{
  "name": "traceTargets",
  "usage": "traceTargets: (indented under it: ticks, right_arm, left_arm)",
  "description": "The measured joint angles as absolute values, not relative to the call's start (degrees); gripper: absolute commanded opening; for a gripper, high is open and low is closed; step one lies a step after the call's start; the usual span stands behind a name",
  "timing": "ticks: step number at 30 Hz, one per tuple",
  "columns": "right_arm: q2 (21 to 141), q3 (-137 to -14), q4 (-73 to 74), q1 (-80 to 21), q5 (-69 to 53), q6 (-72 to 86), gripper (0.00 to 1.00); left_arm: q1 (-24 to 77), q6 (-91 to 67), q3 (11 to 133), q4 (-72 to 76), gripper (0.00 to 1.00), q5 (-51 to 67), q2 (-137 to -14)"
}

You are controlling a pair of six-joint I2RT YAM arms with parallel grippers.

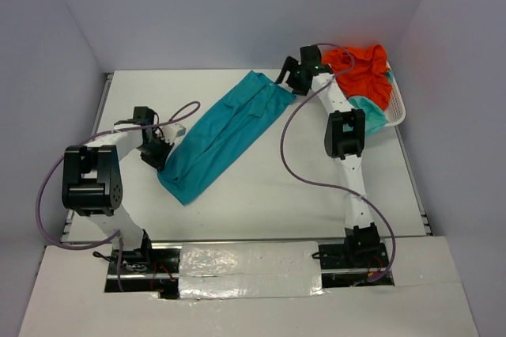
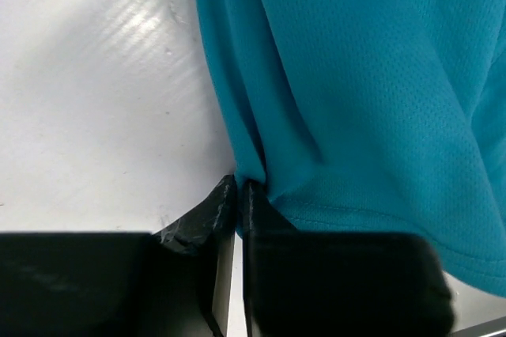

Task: Fold and stack the t-shirts

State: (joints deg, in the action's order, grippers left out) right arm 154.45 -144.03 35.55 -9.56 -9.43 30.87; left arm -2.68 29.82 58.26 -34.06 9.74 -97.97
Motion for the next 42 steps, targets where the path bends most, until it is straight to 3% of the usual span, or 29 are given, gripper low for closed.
traceTargets:
  ticks: [2,8,14,16,19,21,23,25,35,42]
  right_arm:
    - [154.19,-144.0,33.04,-8.38,-9.72,30.26,1.0]
    - [148.73,-137.27,32.73,-5.72,-7.53,29.63,1.0]
    - [124.36,-111.98,31.73,-7.14,-2.96,30.46,1.0]
    - [112.99,-99.85,27.4,-10.79,-2.33,32.32,1.0]
    - [98.48,-84.01,21.34,-22.46,-2.42,38.09,0.99]
    - [94.26,-77.6,17.58,-31.46,-3.27,43.53,0.9]
    - [93.89,-73.47,14.57,-39.64,-4.82,48.77,0.71]
    - [96.42,-72.51,14.24,-45.34,-4.78,54.35,0.65]
    - [113.99,-76.71,14.63,-60.8,-5.15,78.78,0.64]
    - [116.77,-78.65,12.91,-63.07,-2.92,88.84,0.62]
  left_arm:
    - [-2.66,29.61,57.84,-33.82,0.27,10.39,-97.41]
    - [-3.29,24.86,58.76,-34.74,0.32,9.65,-97.67]
    - [-6.83,18.46,60.36,-36.32,0.51,3.6,-97.86]
    - [-8.03,16.75,60.9,-36.64,0.57,2.13,-97.25]
    - [-8.45,15.46,61.3,-36.99,0.58,1.43,-95.22]
    - [-8.45,14.7,61.32,-37.34,0.58,1.58,-93.3]
    - [-8.45,14.52,61.41,-37.41,0.58,1.72,-91.7]
    - [-8.71,14.35,61.41,-37.39,0.58,2.13,-90.28]
    - [-14.92,14.81,58.3,-35.05,0.58,4.71,-81.87]
    - [-15.66,14.63,58.39,-35.18,0.58,8.05,-78.65]
